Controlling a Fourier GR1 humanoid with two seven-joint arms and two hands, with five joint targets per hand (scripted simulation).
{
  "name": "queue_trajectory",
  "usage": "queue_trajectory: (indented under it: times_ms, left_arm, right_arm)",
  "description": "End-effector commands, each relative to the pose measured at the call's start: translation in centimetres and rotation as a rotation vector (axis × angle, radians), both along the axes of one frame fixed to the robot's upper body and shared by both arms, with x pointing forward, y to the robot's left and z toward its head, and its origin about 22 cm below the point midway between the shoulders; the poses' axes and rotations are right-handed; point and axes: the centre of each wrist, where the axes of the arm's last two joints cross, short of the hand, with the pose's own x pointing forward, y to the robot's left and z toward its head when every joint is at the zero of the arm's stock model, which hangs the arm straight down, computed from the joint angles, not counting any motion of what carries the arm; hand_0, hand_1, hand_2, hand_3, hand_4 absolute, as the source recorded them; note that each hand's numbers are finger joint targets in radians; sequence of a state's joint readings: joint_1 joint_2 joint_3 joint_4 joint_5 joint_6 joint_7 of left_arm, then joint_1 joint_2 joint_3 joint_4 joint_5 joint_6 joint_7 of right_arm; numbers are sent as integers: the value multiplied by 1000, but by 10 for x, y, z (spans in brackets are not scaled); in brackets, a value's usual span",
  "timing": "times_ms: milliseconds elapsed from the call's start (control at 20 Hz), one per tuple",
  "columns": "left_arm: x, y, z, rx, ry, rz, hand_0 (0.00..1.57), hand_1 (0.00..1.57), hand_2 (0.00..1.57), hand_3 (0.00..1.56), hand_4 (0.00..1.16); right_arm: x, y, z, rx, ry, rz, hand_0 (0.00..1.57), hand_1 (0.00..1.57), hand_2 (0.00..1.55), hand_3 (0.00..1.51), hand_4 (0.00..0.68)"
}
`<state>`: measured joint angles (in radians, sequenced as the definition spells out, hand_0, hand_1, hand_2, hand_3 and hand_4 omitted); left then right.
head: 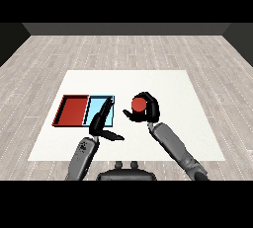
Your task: Pick the red can and put it in the red box
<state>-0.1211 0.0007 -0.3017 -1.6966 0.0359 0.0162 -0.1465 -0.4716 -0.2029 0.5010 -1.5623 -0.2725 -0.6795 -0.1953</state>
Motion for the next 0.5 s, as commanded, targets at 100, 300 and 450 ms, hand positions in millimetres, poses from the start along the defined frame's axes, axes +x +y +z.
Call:
queue_trajectory:
  times_ms: [100,300,450]
  left_arm:
    - [20,-24,-15,12,47,-45,0,0,0,0,0]
    - [16,-46,-7,48,72,-61,0,0,0,0,0]
    - [4,-37,-23,6,122,-80,0,0,0,0,0]
  right_arm:
    - [-2,-8,12,-5,-31,6,1571,1571,1481,1424,636]
    - [0,0,-7,5,-31,10,1571,1571,1483,1425,650]
    - [2,23,10,-20,-37,11,1571,1571,1476,1412,655]
